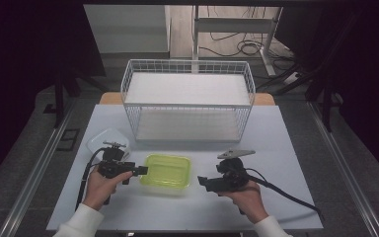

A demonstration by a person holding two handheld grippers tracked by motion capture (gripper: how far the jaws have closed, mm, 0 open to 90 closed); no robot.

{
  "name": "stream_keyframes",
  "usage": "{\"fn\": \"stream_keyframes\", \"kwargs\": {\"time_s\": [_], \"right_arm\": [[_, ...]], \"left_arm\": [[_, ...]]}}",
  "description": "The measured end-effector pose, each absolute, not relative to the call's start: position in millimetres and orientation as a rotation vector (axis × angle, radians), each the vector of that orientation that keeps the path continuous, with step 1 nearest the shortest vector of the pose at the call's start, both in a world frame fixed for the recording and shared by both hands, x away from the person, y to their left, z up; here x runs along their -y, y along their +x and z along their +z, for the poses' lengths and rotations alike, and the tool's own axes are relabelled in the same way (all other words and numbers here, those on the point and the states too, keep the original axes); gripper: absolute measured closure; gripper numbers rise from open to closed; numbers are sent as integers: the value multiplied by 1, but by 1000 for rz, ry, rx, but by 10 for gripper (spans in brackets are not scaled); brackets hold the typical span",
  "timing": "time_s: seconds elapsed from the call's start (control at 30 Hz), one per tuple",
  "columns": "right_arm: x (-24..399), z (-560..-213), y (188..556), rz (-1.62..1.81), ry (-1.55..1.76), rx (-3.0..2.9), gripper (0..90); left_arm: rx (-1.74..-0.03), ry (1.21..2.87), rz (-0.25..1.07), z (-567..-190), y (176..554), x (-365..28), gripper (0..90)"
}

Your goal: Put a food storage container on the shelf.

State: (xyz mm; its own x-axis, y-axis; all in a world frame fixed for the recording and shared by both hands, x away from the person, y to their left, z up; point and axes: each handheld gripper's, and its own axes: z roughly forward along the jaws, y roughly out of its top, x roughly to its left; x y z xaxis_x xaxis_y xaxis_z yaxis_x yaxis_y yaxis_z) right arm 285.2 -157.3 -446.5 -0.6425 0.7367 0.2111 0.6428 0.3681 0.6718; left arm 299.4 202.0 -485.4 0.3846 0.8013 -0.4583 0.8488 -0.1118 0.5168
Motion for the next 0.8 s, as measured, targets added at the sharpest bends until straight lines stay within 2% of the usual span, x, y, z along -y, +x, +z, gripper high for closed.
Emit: {"fn": "stream_keyframes", "kwargs": {"time_s": [0.27,0.5,0.8], "right_arm": [[141,-453,305,1238,1365,-2527,217],[131,-466,318,1248,1455,-2527,224],[122,-488,328,1220,1586,-2524,333]], "left_arm": [[-1439,1870,-129,-494,306,-202,411],[-1451,1868,-182,-501,311,-199,441],[-1459,1791,-270,-506,317,-203,473]]}}
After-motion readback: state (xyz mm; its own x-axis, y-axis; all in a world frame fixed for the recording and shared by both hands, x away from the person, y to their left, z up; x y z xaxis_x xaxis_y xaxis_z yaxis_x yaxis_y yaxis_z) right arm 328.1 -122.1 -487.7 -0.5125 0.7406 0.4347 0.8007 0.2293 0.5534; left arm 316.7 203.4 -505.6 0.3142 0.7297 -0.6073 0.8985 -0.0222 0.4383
